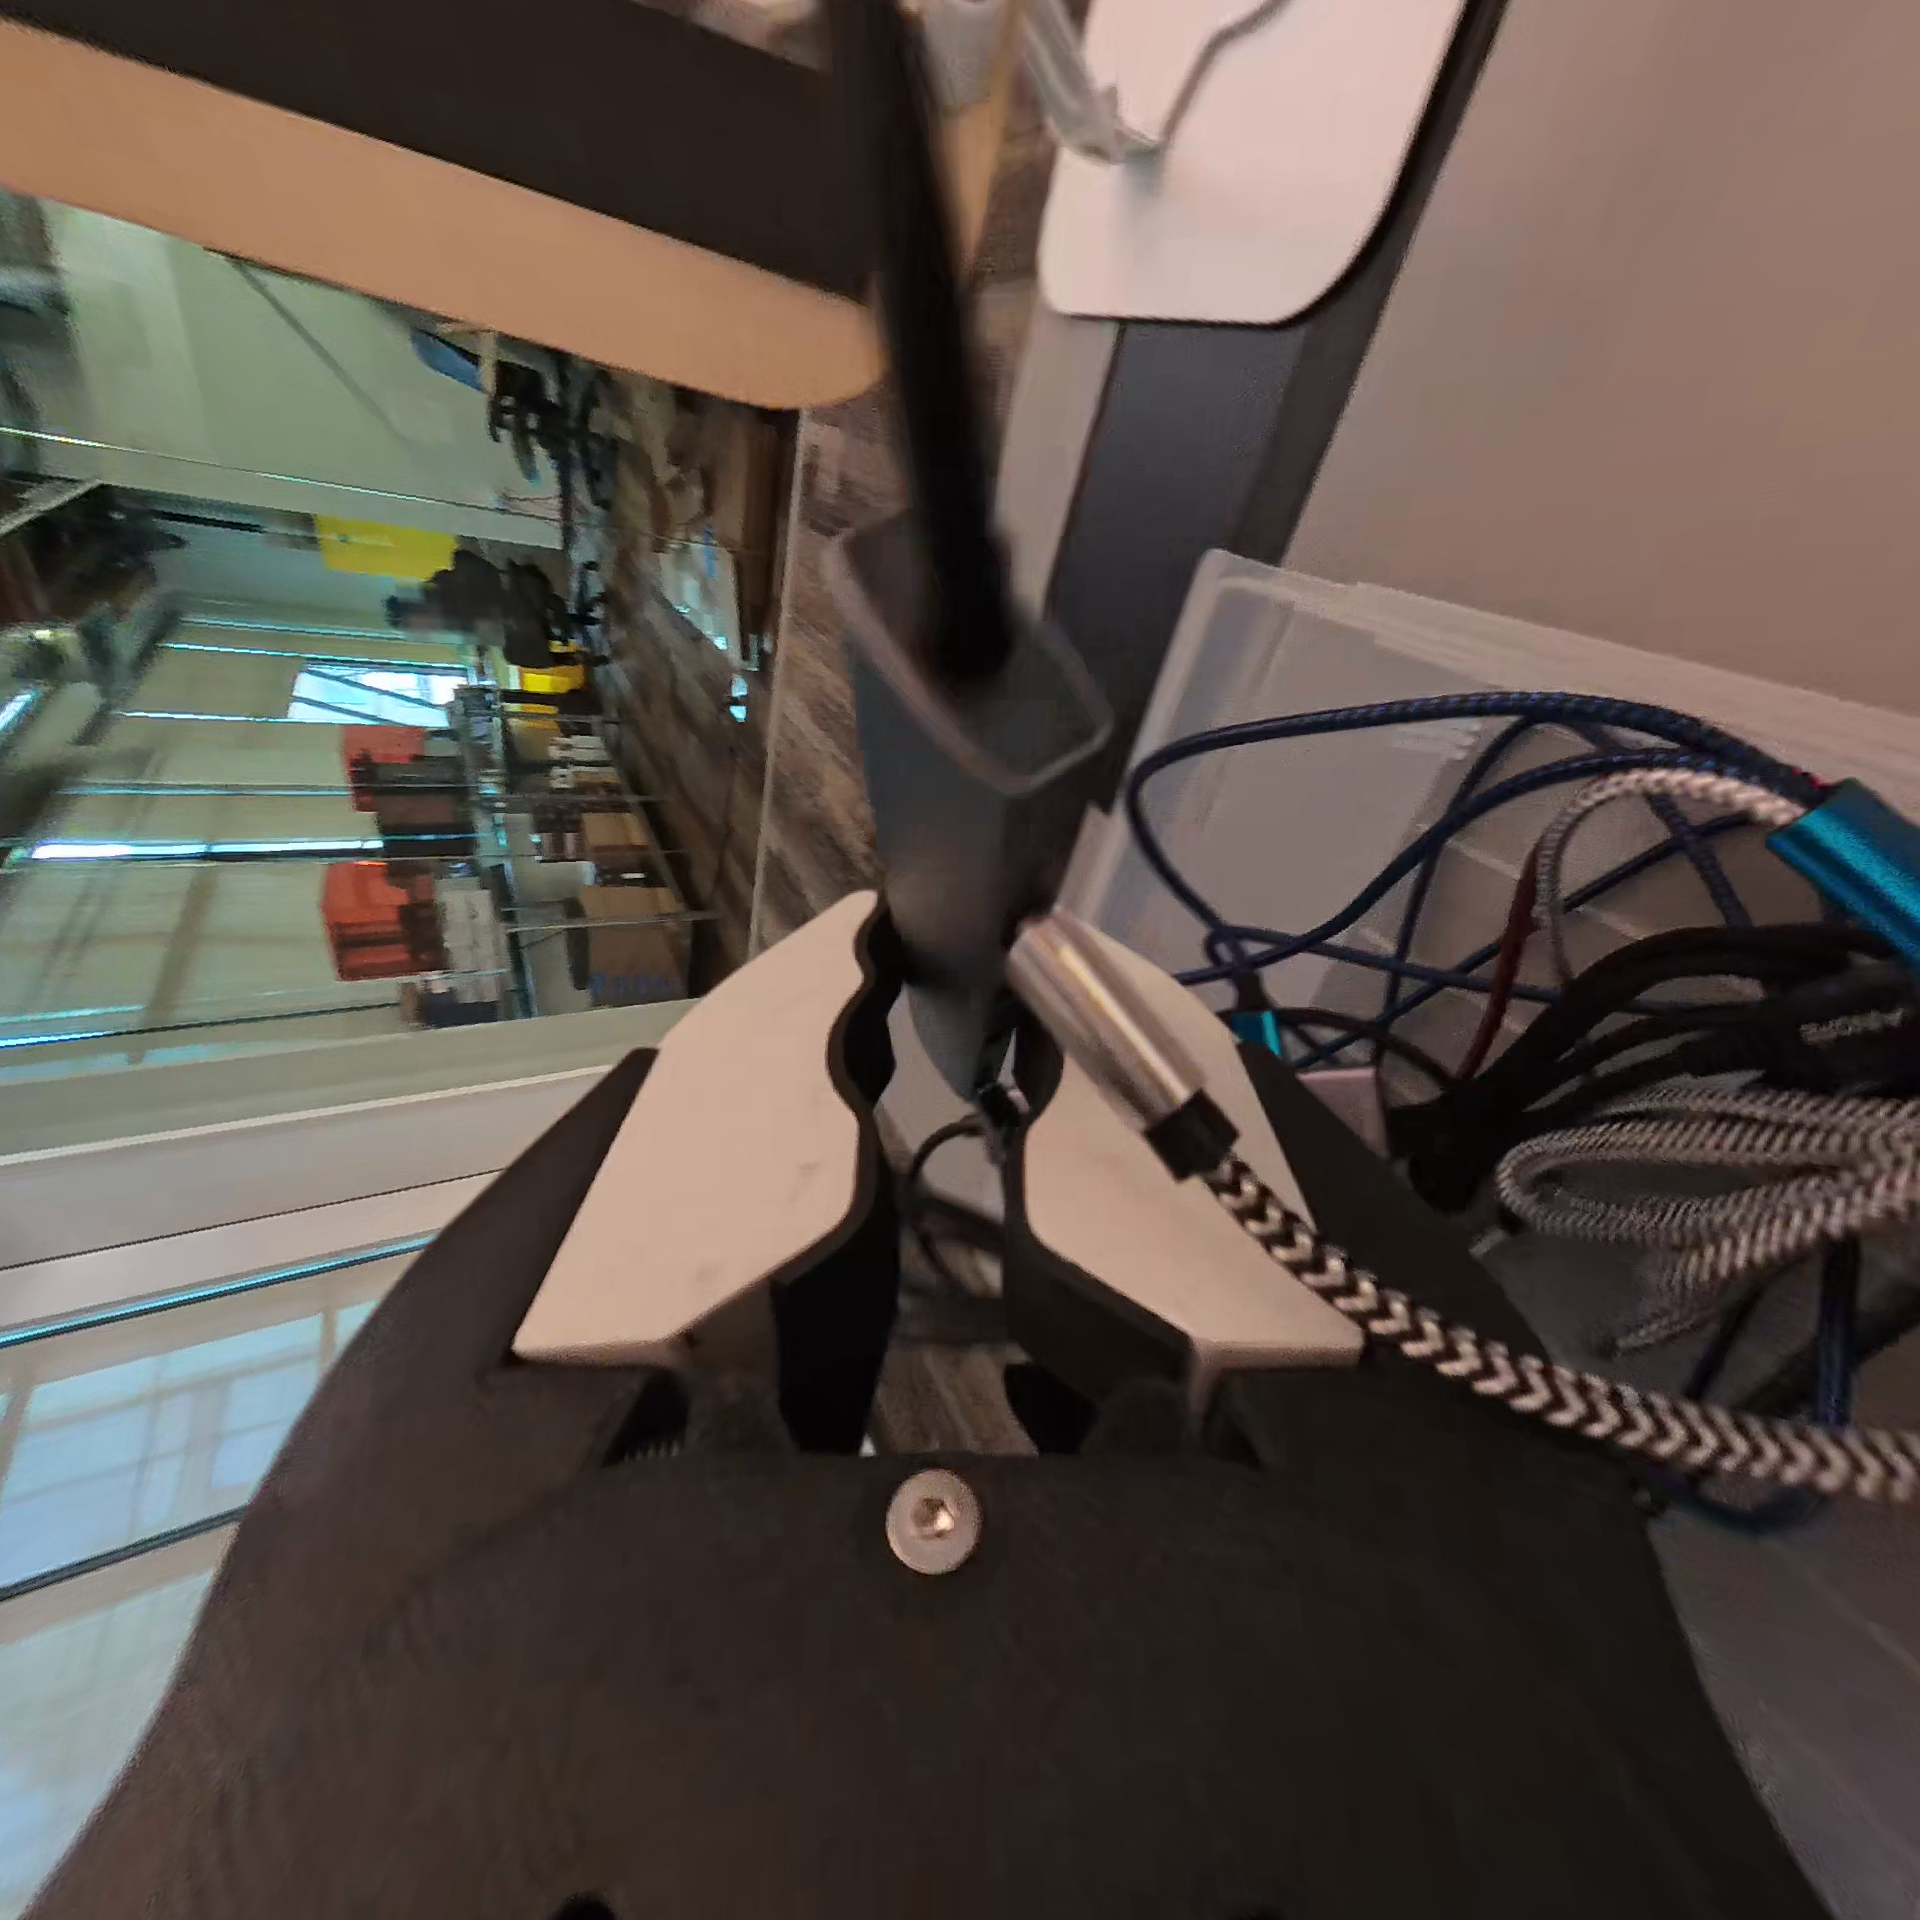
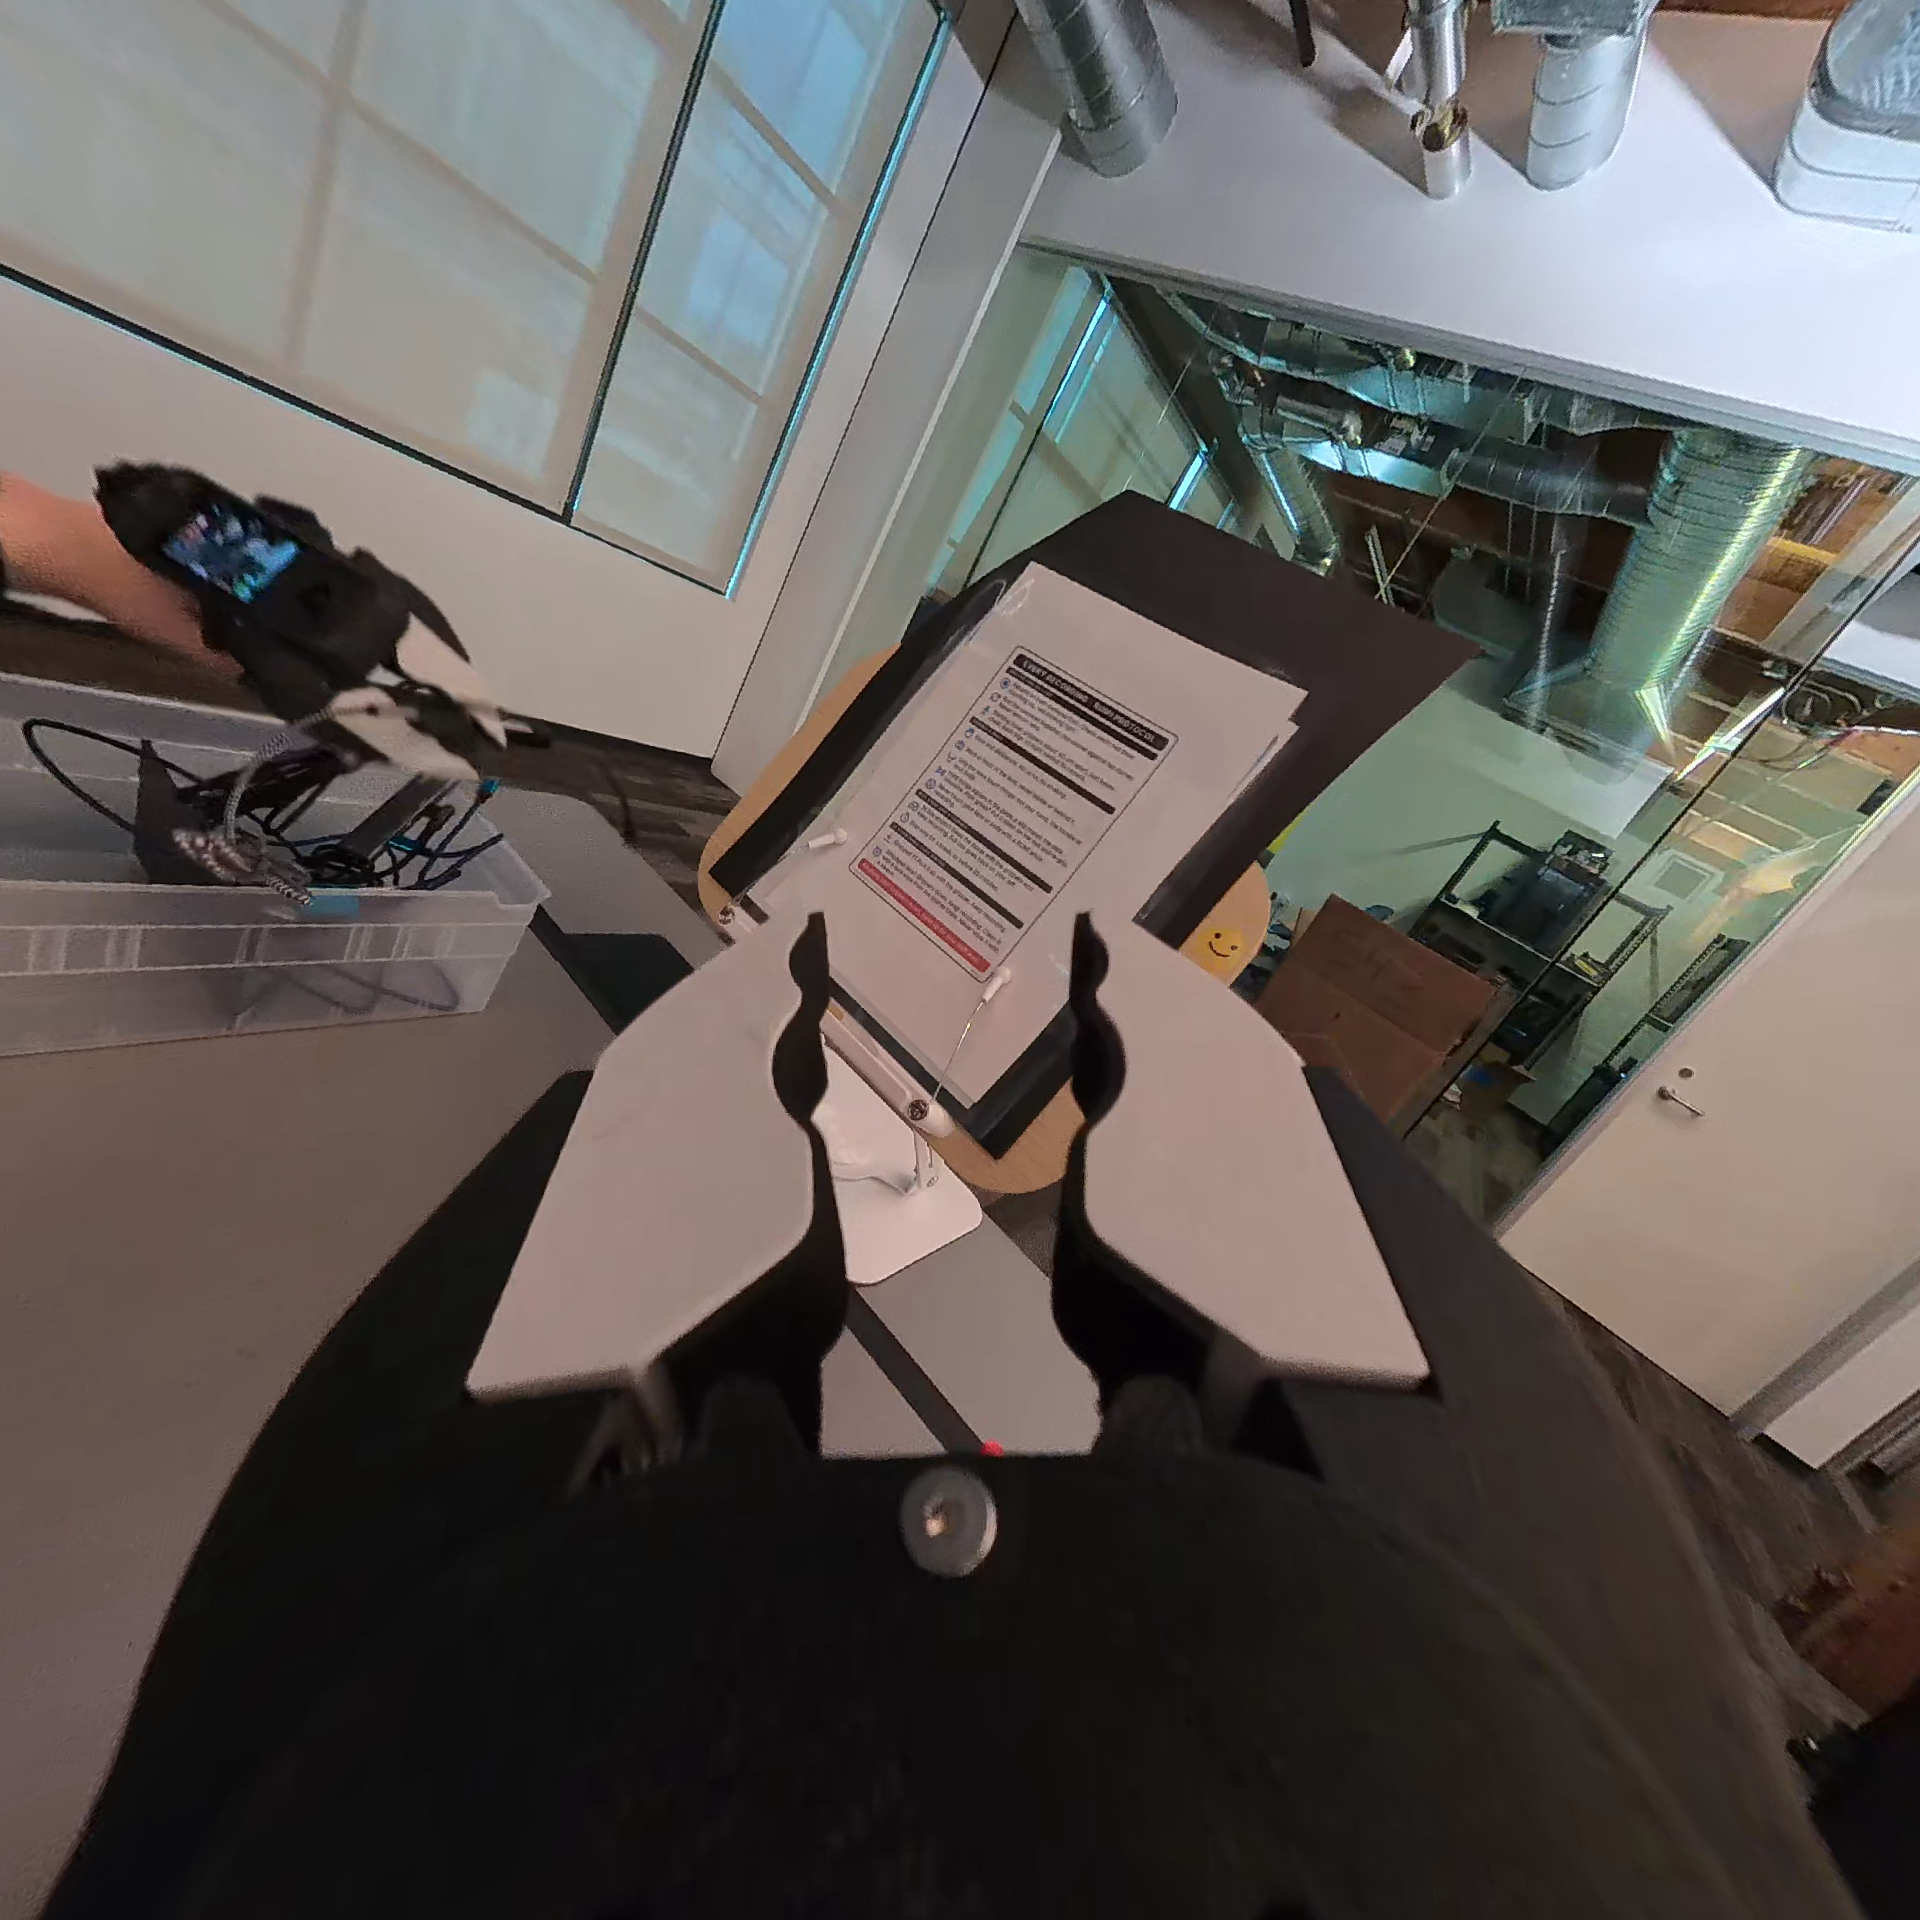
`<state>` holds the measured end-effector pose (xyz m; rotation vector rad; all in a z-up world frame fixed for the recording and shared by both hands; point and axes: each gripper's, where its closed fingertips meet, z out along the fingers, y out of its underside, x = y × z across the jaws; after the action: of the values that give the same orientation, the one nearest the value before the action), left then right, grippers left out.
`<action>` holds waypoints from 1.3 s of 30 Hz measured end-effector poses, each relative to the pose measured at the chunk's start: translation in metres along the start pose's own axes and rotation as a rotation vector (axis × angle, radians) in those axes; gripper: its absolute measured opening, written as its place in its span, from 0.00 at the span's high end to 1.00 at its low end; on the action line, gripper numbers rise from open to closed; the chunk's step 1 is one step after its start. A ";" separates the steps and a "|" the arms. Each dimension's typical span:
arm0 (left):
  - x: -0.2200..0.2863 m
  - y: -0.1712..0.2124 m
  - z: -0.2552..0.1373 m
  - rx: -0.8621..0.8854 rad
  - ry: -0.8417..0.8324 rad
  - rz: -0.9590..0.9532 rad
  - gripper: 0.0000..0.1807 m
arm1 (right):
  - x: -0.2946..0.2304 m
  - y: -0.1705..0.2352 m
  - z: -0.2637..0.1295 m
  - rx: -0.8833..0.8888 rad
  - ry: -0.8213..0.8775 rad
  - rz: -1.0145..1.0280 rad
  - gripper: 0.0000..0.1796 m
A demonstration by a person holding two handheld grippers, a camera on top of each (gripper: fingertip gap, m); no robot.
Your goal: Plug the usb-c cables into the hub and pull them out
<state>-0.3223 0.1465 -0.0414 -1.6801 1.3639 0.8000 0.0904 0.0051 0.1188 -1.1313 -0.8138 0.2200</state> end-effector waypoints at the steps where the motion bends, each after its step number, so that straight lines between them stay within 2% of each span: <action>1: -0.010 -0.001 -0.009 0.000 -0.028 -0.001 0.90 | -0.001 0.001 0.001 -0.010 0.000 0.000 0.75; 12: -0.093 -0.007 -0.089 -0.027 -0.211 -0.031 0.90 | -0.011 0.004 0.004 -0.067 -0.020 -0.075 0.75; 15: -0.111 -0.020 -0.112 -0.004 -0.252 -0.050 0.90 | -0.012 0.003 0.004 -0.070 -0.022 -0.077 0.75; 18: -0.117 -0.049 -0.139 0.040 -0.277 -0.067 0.90 | -0.013 0.000 0.004 -0.061 -0.025 -0.054 0.76; 23: -0.075 -0.143 -0.183 0.296 -0.254 -0.083 0.90 | -0.017 -0.003 0.007 -0.082 -0.033 0.051 0.76; 29: 0.004 -0.223 -0.199 0.506 -0.091 -0.265 0.91 | -0.089 -0.035 0.000 0.033 -0.402 0.025 0.82; 32: 0.032 -0.241 -0.194 0.553 -0.016 -0.365 0.90 | -0.125 -0.053 -0.004 0.087 -0.536 -0.013 0.82; 35: 0.054 -0.250 -0.184 0.587 0.068 -0.435 0.91 | -0.144 -0.056 0.009 0.067 -0.533 -0.057 0.80; 39: 0.072 -0.255 -0.169 0.598 0.160 -0.451 0.91 | -0.165 -0.036 0.037 -0.029 -0.483 -0.177 0.79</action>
<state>-0.0599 -0.0135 0.0261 -1.4917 1.1110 -0.0110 -0.0588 -0.0734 0.0798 -1.0383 -1.3424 0.3405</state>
